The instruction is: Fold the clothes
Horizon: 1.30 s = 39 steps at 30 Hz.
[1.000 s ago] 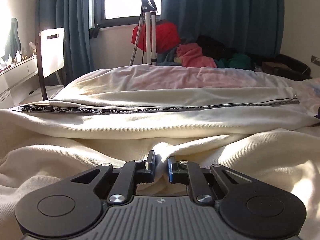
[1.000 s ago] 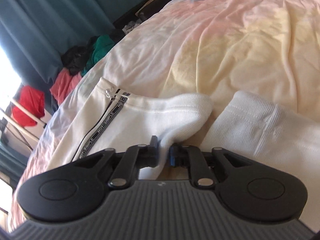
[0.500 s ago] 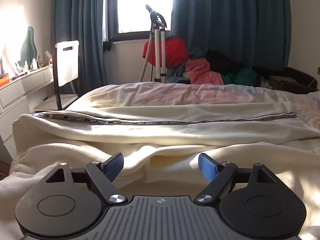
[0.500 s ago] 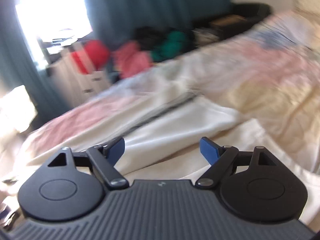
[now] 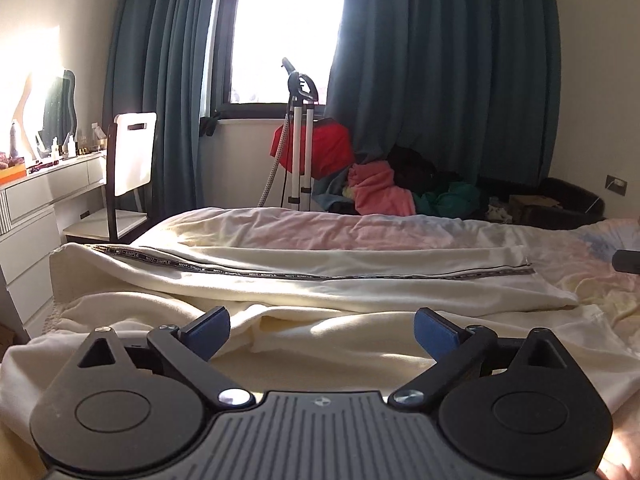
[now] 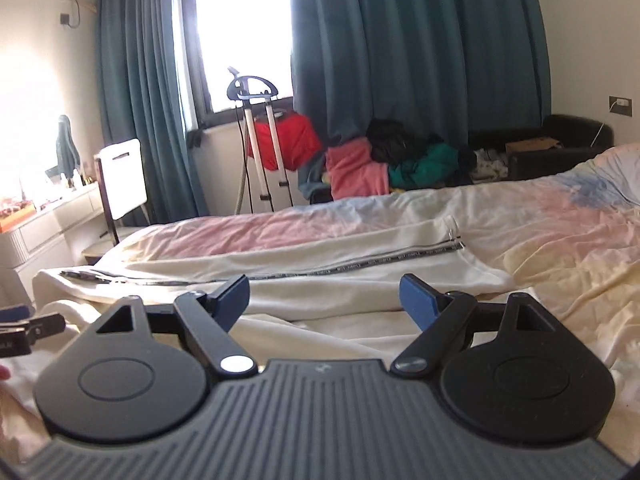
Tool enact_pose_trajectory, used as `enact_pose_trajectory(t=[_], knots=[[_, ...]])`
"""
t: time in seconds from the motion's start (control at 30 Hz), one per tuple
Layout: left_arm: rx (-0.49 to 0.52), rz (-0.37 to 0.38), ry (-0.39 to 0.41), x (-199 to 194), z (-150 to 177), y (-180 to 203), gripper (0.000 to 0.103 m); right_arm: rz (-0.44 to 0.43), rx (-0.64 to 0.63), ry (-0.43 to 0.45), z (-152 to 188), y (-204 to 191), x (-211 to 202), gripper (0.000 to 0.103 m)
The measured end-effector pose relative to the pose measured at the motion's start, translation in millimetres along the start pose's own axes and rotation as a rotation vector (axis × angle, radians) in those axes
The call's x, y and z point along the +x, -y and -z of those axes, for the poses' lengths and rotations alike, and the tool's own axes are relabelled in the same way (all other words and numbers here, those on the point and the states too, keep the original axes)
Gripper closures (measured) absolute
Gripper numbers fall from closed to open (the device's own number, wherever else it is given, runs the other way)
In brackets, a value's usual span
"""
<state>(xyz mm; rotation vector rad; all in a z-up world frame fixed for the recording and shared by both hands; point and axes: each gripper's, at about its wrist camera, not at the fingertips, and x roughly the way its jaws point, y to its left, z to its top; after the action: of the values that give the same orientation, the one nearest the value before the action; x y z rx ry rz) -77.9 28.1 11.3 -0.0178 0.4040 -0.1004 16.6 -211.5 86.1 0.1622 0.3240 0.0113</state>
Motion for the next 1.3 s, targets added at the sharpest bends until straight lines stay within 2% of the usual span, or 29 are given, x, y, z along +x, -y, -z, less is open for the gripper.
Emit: enact_pose_trajectory(t=[0.17,0.53,0.8,0.97,1.1,1.3], knots=[[-0.001,0.003,0.004,0,9,10,0.003,0.015,-0.087,0.065,4,-8,-1,0.019],[0.017,-0.019,-0.068,30,26,14,0.003,0.009,-0.007,0.014,9,1,14,0.019],[-0.065,-0.054,-0.142,45,31,-9,0.003,0.009,-0.013,-0.010,10,-1,15,0.019],[-0.141,-0.138,-0.182,45,31,-36,0.003,0.011,0.018,-0.037,10,5,15,0.019],[-0.184,-0.268,-0.206,46,25,-64,0.004,0.020,0.042,-0.048,10,9,14,0.019],[-0.385,-0.401,-0.301,42,6,-131,0.005,0.036,0.076,-0.063,11,17,14,0.019]])
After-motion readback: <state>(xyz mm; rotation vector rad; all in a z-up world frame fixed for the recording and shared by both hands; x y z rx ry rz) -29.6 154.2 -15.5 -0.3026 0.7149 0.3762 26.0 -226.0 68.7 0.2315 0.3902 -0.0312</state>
